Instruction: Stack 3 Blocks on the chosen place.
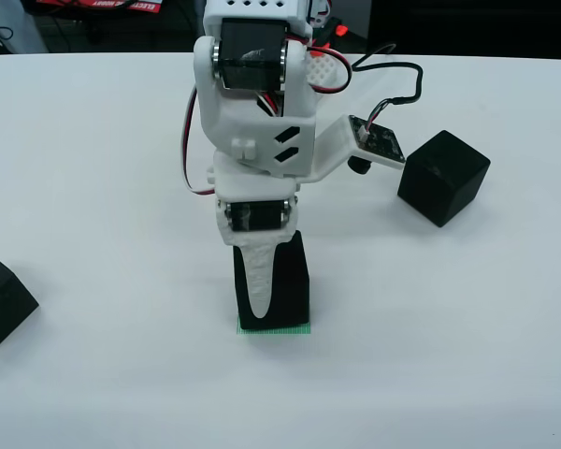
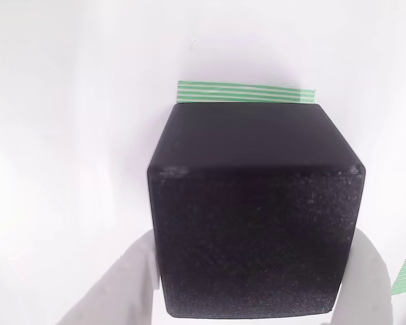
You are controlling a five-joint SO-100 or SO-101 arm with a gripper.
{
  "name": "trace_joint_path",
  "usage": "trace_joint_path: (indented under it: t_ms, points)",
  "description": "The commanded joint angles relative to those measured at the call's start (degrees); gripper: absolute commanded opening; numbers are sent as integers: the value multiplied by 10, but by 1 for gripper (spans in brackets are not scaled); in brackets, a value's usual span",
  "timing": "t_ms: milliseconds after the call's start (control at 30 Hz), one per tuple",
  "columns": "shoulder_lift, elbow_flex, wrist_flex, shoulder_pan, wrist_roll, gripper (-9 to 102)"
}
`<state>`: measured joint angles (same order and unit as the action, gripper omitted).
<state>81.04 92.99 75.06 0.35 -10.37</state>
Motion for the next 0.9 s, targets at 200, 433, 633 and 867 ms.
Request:
trace_joint_path:
  t_ms: [200, 433, 633, 867]
  points:
    - [-3, -19, -16, 0, 5, 32]
    - [-3, -17, -14, -4, 1, 37]
    - [44, -9, -12, -15, -3, 37]
    - [200, 45, -10, -81, -11, 36]
